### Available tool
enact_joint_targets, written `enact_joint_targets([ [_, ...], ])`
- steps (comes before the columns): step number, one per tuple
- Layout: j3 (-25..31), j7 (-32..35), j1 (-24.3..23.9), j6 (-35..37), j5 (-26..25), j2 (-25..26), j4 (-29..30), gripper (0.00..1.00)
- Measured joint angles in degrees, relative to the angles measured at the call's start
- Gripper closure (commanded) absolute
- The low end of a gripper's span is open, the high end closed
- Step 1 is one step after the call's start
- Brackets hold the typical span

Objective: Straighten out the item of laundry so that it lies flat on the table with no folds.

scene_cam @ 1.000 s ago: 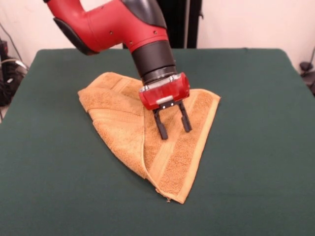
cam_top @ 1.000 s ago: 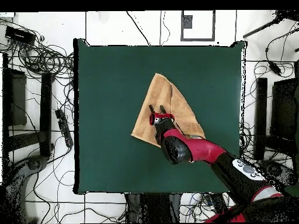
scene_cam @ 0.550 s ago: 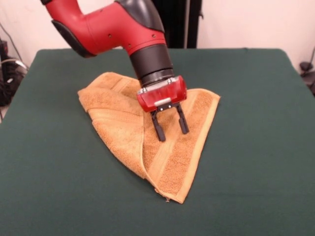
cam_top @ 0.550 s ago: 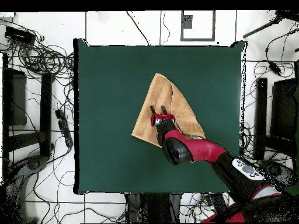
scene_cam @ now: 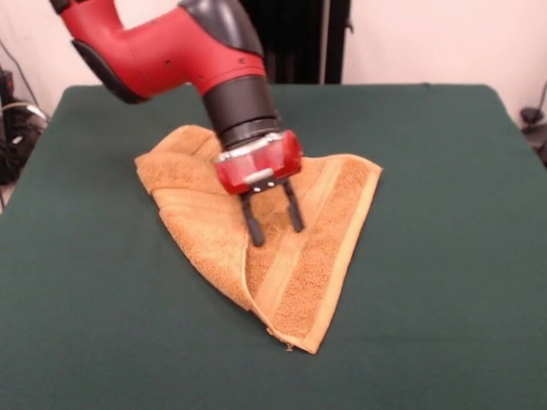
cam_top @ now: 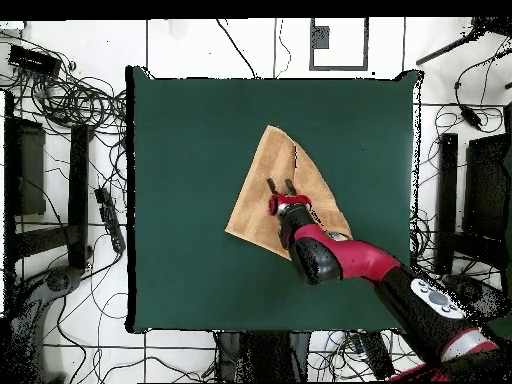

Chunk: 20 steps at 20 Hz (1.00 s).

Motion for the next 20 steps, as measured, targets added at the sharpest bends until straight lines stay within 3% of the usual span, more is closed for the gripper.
enact_joint_targets([
  [5,2.13,0.0,-5.34,1.09,-0.01,0.56,0.5,0.0],
  [10,3.91,0.0,-7.65,1.12,0.0,0.57,0.84,0.0],
  [20,4.42,0.0,-7.22,1.12,-0.01,0.57,0.84,0.0],
])
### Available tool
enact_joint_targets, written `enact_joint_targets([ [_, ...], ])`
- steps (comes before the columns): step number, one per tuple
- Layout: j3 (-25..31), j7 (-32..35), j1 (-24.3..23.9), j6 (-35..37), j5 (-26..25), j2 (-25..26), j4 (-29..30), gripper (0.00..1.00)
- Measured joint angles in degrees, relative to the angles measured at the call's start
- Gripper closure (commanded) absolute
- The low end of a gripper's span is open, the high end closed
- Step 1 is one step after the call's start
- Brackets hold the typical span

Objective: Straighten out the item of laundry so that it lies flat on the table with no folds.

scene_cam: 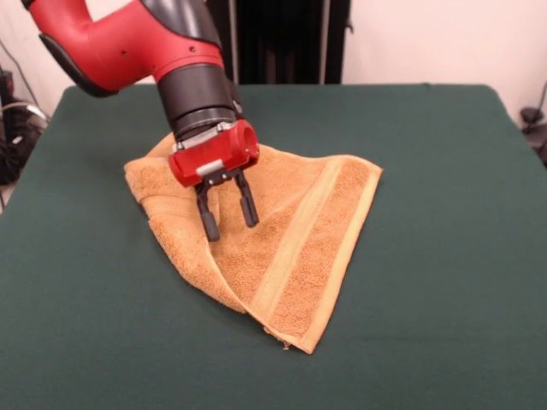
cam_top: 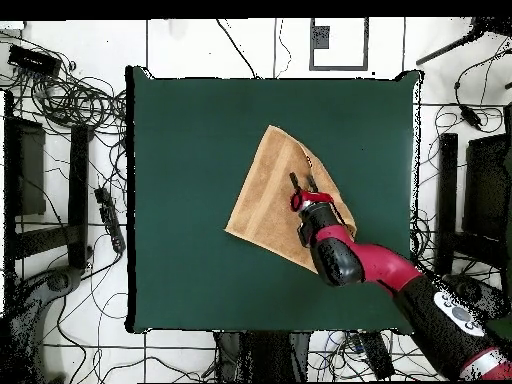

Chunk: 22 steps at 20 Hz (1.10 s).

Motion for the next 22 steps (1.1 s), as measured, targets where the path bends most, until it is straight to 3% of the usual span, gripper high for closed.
enact_joint_targets([
  [14,-0.01,0.0,0.9,-0.01,0.01,2.02,-0.02,0.0],
  [22,-1.44,-0.01,4.14,-2.4,0.2,4.76,-0.75,0.0],
])
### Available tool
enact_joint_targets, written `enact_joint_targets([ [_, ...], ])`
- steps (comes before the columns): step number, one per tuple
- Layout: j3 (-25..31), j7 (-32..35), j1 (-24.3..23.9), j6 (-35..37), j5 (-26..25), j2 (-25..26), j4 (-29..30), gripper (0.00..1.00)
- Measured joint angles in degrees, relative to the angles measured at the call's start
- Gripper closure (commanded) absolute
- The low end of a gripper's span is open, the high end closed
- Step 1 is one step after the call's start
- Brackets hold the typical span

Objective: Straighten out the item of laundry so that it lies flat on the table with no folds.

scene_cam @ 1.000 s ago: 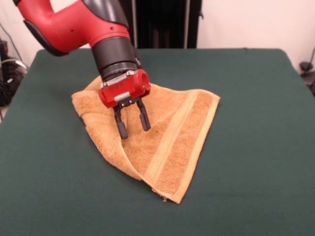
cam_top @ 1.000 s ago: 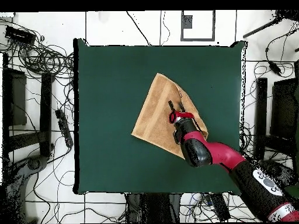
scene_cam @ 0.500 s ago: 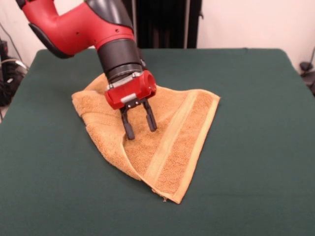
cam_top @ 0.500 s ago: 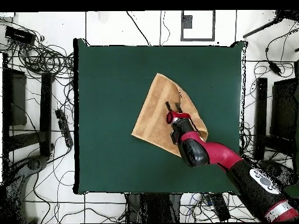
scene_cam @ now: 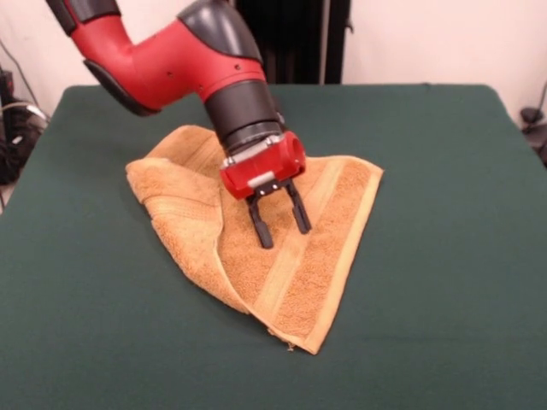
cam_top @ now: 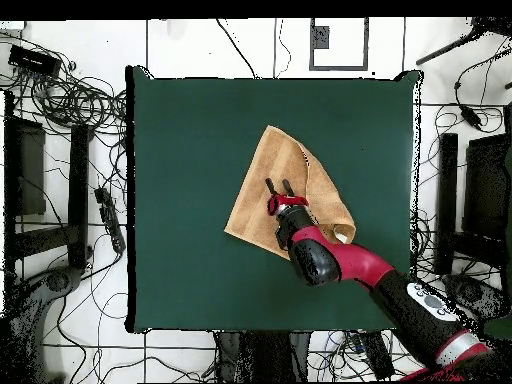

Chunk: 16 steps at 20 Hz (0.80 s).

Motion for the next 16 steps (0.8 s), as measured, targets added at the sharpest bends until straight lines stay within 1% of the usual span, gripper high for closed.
enact_joint_targets([
  [6,-3.13,0.0,3.24,-6.77,-0.02,-0.14,-0.79,0.0],
  [16,-3.56,0.0,3.58,-7.47,-0.66,-0.18,-1.01,0.0],
])
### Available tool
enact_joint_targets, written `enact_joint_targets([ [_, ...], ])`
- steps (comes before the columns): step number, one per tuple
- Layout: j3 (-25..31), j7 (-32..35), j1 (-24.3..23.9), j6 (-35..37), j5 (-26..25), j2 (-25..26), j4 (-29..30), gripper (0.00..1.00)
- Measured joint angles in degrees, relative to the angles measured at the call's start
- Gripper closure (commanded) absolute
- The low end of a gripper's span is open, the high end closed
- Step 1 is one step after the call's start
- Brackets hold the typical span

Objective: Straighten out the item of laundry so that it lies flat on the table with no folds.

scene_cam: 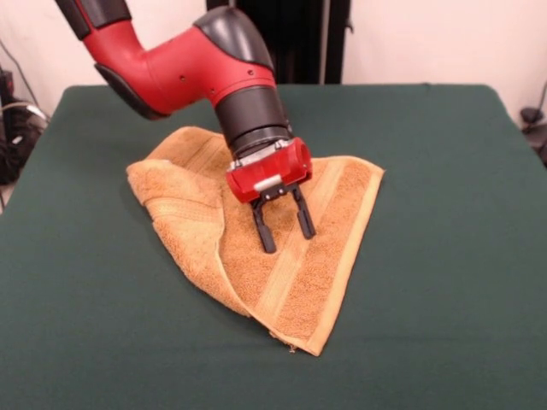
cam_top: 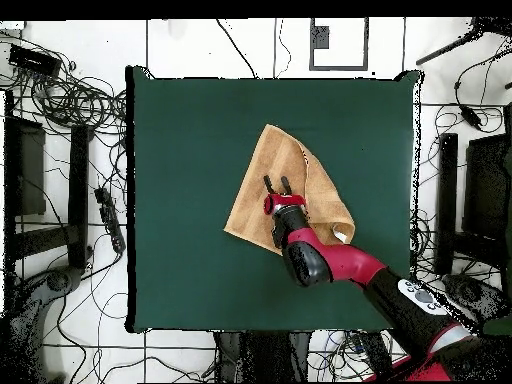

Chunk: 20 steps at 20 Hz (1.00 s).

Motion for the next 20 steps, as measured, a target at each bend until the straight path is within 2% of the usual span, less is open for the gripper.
enact_joint_targets([
  [20,0.02,0.01,-0.01,4.21,-0.77,-2.59,0.02,0.0],
])
